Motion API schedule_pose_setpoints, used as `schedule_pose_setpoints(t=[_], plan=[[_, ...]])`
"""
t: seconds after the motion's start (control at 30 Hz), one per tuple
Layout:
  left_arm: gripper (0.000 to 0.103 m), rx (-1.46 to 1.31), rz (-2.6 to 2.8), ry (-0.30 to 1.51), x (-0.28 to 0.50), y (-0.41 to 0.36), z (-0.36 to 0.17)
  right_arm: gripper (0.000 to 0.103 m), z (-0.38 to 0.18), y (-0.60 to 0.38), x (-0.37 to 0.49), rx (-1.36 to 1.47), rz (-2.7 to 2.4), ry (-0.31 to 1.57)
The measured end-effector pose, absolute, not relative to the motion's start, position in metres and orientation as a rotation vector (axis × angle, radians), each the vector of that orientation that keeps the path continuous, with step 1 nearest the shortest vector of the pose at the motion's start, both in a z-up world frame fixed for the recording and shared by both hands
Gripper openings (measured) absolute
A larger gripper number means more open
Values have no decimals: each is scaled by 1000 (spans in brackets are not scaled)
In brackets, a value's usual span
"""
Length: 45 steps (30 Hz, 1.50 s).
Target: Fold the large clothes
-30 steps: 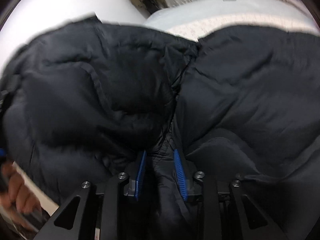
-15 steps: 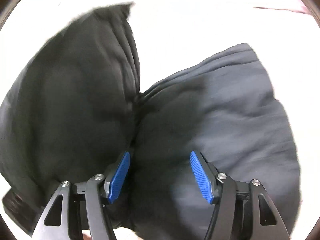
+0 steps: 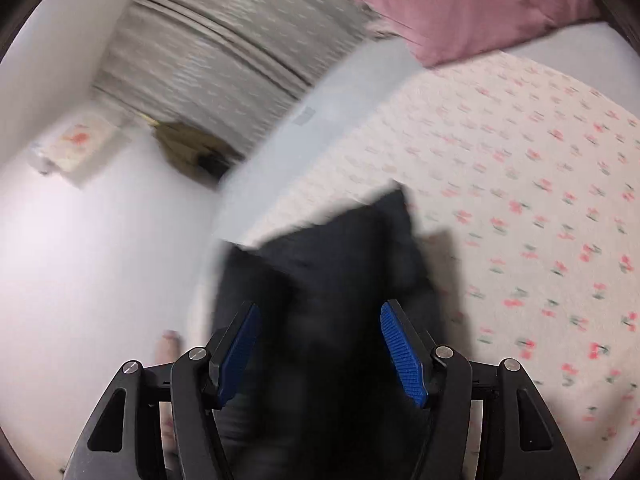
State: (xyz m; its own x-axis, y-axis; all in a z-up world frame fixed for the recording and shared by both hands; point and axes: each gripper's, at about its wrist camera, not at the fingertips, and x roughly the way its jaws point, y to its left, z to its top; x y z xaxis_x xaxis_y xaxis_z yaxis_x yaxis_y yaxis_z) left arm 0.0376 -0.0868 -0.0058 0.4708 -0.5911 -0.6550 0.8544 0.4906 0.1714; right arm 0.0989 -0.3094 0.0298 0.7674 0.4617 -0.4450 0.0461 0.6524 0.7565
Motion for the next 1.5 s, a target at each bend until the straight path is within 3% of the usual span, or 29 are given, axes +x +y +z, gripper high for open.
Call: schedule_pose_setpoints(t=[0.13, 0.23, 0.27, 0.4, 0.53, 0.63, 0.7, 0.73, 0.77, 0.87, 0.93, 1.23, 1.3, 1.33, 1.37, 1.5], plan=[[75, 506, -1015, 563, 21, -48, 11, 63, 33, -249, 128, 692, 299, 731], [75, 401, -1088, 541, 22, -18, 37, 27, 8, -226, 148, 548, 210, 881], [76, 358, -1101, 528, 25, -6, 45, 22, 1, -228, 146, 544, 202, 891], [75, 147, -1062, 475, 48, 38, 70, 14, 15, -231, 148, 481, 189, 822], [75, 18, -971, 596, 82, 37, 48, 14, 43, -224, 110, 445, 191, 756], [75, 120, -952, 709, 92, 15, 19, 21, 38, -234, 99, 396, 101, 829], [75, 221, -939, 699, 89, 3, 7, 38, 23, -243, 107, 396, 55, 907], [75, 255, -936, 691, 86, 0, 5, 55, 22, -249, 104, 426, 46, 912], [75, 279, -937, 686, 84, -3, 6, 64, 21, -258, 102, 477, 44, 906], [75, 301, -944, 682, 73, -12, 5, 76, 27, -288, 86, 633, 73, 853], [75, 300, -944, 684, 75, -13, 3, 82, 27, -303, 83, 718, 86, 848], [77, 326, -922, 670, 66, -29, -6, 83, -4, -280, 98, 962, 297, 992], [77, 316, -897, 657, 66, -31, -6, 79, 9, -263, 101, 850, 251, 947], [77, 306, -874, 646, 67, -32, -5, 65, 13, -254, 105, 784, 233, 928], [77, 294, -856, 641, 67, -32, -3, 41, 22, -242, 108, 682, 224, 897], [78, 186, -837, 597, 73, -24, 10, 24, 71, -206, 105, 411, 256, 745]])
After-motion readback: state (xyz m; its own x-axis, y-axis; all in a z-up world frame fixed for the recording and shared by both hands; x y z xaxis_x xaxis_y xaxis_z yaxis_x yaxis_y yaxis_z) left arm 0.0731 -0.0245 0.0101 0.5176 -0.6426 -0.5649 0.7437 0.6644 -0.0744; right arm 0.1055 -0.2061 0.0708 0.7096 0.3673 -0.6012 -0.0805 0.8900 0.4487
